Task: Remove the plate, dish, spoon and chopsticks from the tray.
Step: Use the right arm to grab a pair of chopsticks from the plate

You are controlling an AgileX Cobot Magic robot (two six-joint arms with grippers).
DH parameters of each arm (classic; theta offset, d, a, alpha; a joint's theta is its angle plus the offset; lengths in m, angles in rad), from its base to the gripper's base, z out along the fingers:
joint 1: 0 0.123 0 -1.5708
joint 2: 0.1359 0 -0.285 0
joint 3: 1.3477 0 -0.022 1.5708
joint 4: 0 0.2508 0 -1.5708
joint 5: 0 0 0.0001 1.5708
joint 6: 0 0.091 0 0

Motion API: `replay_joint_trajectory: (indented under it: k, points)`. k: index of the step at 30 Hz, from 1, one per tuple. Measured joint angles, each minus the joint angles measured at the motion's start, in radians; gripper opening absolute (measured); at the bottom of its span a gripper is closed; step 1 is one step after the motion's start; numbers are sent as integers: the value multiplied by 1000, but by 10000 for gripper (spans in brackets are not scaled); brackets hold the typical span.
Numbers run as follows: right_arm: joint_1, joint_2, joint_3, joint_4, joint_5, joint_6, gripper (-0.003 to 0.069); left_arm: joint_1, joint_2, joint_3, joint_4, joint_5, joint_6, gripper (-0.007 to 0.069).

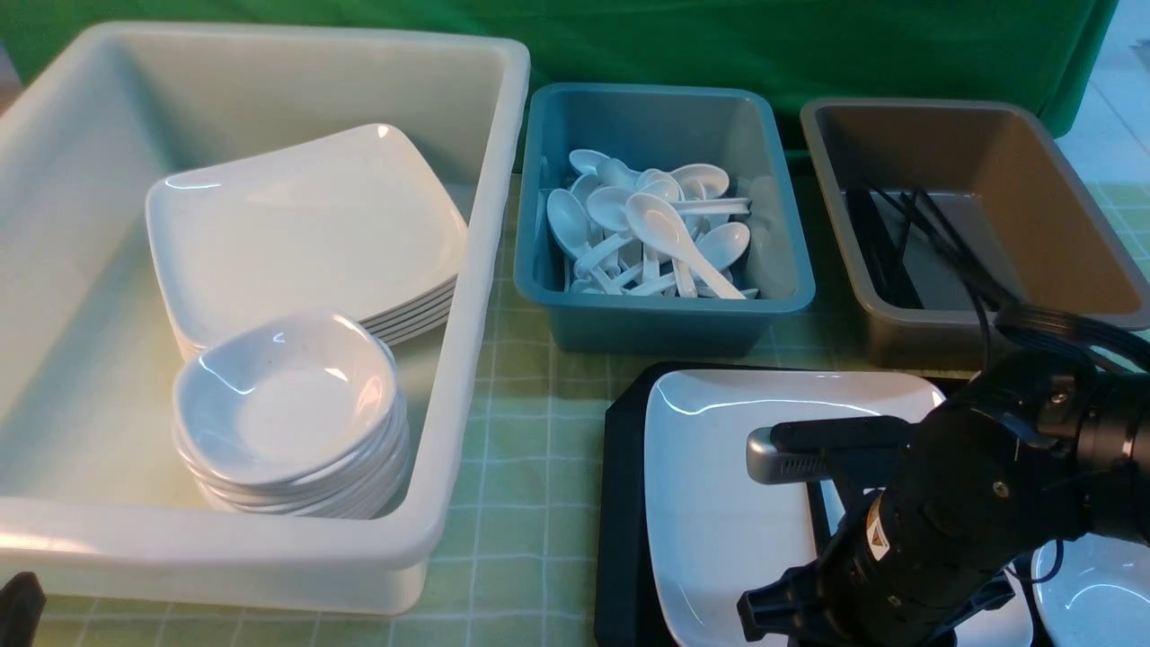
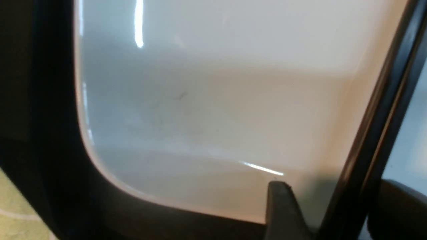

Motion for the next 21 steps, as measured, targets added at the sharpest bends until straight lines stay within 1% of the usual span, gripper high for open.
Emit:
replay_joint_trajectory:
  k: [2, 6, 10, 14, 17, 21]
  points:
    - [0, 9, 0, -3, -15, 0, 324, 0, 0, 0, 0, 0, 0, 223]
    - [0, 23, 0, -7, -44, 0, 274, 0, 0, 0, 0, 0, 0, 223]
    - [0, 23, 0, -7, -40, -5, 195, 0, 0, 0, 0, 0, 0, 223]
    - [0, 23, 0, -8, -32, -38, 130, 0, 0, 0, 0, 0, 0, 223]
    - [0, 14, 0, -10, -16, -64, 120, 0, 0, 0, 0, 0, 0, 223]
    - [0, -76, 0, -10, 65, -95, 120, 0, 0, 0, 0, 0, 3, 223]
